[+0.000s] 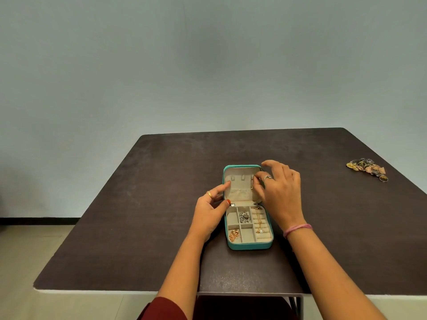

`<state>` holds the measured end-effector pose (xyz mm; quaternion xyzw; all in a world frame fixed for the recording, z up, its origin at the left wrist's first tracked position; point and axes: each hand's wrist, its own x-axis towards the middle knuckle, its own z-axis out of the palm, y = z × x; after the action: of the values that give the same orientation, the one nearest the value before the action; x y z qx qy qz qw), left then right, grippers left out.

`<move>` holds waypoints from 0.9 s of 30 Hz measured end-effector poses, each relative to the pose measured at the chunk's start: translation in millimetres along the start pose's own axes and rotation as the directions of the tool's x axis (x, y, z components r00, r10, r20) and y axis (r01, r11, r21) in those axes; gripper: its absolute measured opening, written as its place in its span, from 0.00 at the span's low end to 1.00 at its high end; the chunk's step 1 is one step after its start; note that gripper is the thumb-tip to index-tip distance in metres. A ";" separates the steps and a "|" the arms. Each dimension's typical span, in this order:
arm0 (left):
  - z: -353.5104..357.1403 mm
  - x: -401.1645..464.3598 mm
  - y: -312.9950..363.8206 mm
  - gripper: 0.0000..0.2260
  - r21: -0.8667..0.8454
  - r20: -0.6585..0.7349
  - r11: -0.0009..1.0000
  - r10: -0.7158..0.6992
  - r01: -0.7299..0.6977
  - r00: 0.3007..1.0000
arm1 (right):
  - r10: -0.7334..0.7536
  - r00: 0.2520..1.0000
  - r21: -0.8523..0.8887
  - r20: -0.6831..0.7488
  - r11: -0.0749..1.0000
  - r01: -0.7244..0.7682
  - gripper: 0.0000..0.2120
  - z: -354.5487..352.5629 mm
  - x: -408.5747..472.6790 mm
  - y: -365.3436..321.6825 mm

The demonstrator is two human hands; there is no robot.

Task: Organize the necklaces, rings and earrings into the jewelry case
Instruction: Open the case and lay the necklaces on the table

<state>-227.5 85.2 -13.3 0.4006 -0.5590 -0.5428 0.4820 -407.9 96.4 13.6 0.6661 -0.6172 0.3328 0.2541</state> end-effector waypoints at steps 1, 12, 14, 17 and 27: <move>0.2 0.1 -0.2 0.21 0.000 0.002 1.000 -0.001 0.001 1.000 | -0.008 1.000 0.019 -0.013 1.000 0.008 0.06 -2.3 2.4 1.6; -2.0 -1.5 -3.8 0.13 0.057 -0.028 0.996 0.064 -0.062 0.998 | 0.258 0.928 0.612 0.269 0.698 -0.372 0.01 -54.6 37.1 3.4; -1.2 -2.8 -3.6 0.12 0.055 -0.079 0.995 0.090 -0.085 0.993 | 0.243 0.924 0.634 0.294 0.675 -0.379 0.01 -67.2 43.2 4.9; 0.2 -3.5 -1.5 0.12 0.067 -0.150 0.992 0.118 -0.109 0.982 | 0.221 0.918 0.649 0.330 0.652 -0.391 0.01 -85.4 53.3 8.2; 37.0 -10.5 51.2 0.12 0.035 0.006 0.982 0.187 -0.187 0.982 | 0.138 0.798 0.766 0.587 0.225 -0.602 0.06 -134.5 74.4 5.9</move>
<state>-257.5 108.1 38.5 0.3541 -0.6042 -0.4858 0.5230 -430.0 147.9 156.9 0.5654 -0.4907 0.5319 -0.3958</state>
